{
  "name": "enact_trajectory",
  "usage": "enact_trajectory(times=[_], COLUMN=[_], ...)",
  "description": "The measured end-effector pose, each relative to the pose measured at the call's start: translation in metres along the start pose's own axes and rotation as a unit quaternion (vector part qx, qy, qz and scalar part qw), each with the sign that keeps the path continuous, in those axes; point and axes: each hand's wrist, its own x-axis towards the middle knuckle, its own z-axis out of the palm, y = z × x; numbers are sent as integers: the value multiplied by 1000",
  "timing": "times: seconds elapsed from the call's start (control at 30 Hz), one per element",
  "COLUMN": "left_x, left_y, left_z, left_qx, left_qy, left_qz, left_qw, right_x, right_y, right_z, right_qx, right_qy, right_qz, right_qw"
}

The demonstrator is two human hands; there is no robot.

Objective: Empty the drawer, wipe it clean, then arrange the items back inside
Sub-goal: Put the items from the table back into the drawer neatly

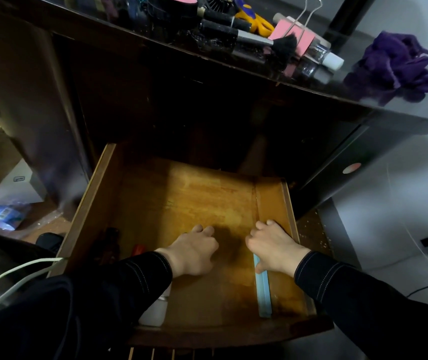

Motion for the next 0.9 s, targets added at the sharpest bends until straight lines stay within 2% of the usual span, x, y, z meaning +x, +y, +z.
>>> enact_trajectory(times=[0.17, 0.33, 0.43, 0.57, 0.63, 0.7, 0.8, 0.9], left_x=[3, 7, 3, -16, -31, -50, -83, -111], left_y=[-4, -10, -12, -3, 6, 17, 32, 43], left_z=[4, 3, -6, -33, -52, -78, -122, -164], left_qx=[-13, -65, -96, -132, -128, -108, -88, -97], left_qy=[6, 52, 106, 259, 339, 412, 489, 545], left_qz=[7, 4, 1, 35, 68, 114, 177, 207], left_qw=[1000, 997, 990, 956, 930, 898, 850, 806], right_x=[0, -5, -17, -50, -73, -98, -133, -147], right_y=[-3, -3, 2, 16, 25, 34, 50, 74], right_z=[-2, -6, -12, -32, -51, -76, -118, -158], right_qx=[4, 17, 65, 136, 151, 159, 188, 193], right_qy=[-15, -6, 58, 220, 303, 413, 597, 698], right_qz=[14, 24, 14, 41, 55, 72, 77, 118], right_qw=[1000, 1000, 996, 965, 939, 894, 776, 679])
